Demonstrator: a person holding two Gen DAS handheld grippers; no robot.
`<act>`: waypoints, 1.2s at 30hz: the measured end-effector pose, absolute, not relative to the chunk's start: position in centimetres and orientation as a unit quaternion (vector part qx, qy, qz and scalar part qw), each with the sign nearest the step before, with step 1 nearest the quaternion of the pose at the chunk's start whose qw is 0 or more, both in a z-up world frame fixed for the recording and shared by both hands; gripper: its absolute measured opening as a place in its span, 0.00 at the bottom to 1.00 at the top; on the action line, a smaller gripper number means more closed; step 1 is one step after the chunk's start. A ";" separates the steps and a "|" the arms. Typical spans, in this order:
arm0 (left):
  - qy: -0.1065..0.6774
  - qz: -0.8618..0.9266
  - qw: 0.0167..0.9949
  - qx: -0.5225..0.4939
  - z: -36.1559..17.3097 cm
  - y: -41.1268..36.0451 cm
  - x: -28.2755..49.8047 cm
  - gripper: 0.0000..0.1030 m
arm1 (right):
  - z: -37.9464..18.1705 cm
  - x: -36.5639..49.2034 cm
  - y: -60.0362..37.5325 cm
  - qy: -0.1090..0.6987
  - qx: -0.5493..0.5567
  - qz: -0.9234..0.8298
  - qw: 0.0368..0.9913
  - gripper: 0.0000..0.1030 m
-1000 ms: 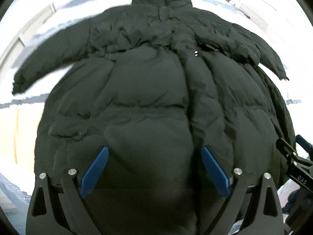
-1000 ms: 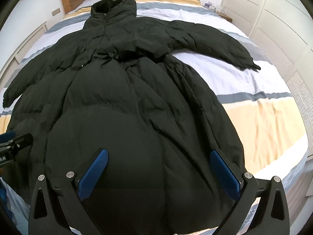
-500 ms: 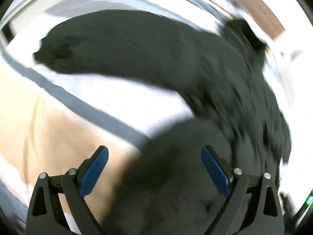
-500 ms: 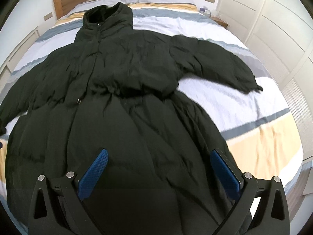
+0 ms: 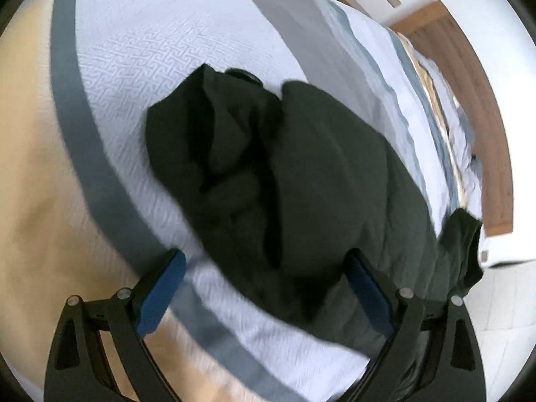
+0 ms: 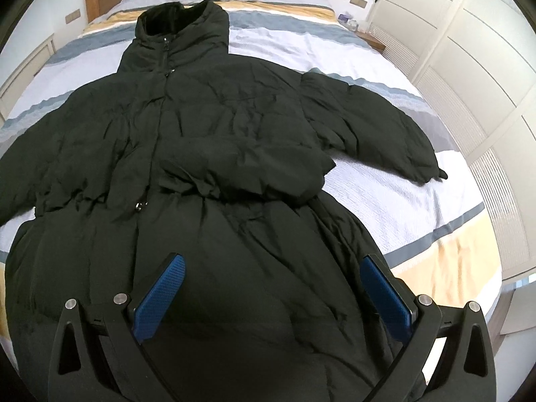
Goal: Fold large clothes
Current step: 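Grasp the coat hem with the left gripper and lift it toward the collar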
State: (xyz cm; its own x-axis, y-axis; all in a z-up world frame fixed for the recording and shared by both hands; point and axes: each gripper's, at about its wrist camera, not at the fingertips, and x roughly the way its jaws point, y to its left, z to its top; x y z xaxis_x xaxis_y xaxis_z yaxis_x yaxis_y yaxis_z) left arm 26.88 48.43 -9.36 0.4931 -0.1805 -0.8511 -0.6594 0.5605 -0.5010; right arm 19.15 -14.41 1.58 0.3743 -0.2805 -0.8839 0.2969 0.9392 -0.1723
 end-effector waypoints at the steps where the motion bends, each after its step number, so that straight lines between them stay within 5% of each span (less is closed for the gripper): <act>1: 0.473 0.159 0.742 -0.447 -9.7 48.7 27.0 0.92 | 1.6 19.3 -14.2 0.532 0.007 -0.176 0.828 0.99; 4: 0.458 0.145 0.741 -0.469 -10.1 49.4 27.7 0.87 | 1.9 19.7 -13.7 0.534 0.002 -0.181 0.826 0.99; 8: 0.431 0.104 0.735 -0.513 -10.3 49.3 28.4 0.40 | 2.5 19.8 -13.4 0.535 -0.003 -0.188 0.824 0.99; 13: 0.416 0.082 0.742 -0.520 -8.8 49.1 28.9 0.16 | 3.0 19.6 -13.8 0.532 0.001 -0.198 0.823 0.99; 28: 0.385 -0.020 0.817 -0.429 5.7 39.0 31.4 0.09 | 3.0 18.3 -18.6 0.500 0.048 -0.179 0.846 0.99; 36: 0.420 -0.115 0.838 -0.329 10.4 22.8 33.0 0.09 | 3.7 16.8 -23.6 0.477 0.045 -0.166 0.862 0.99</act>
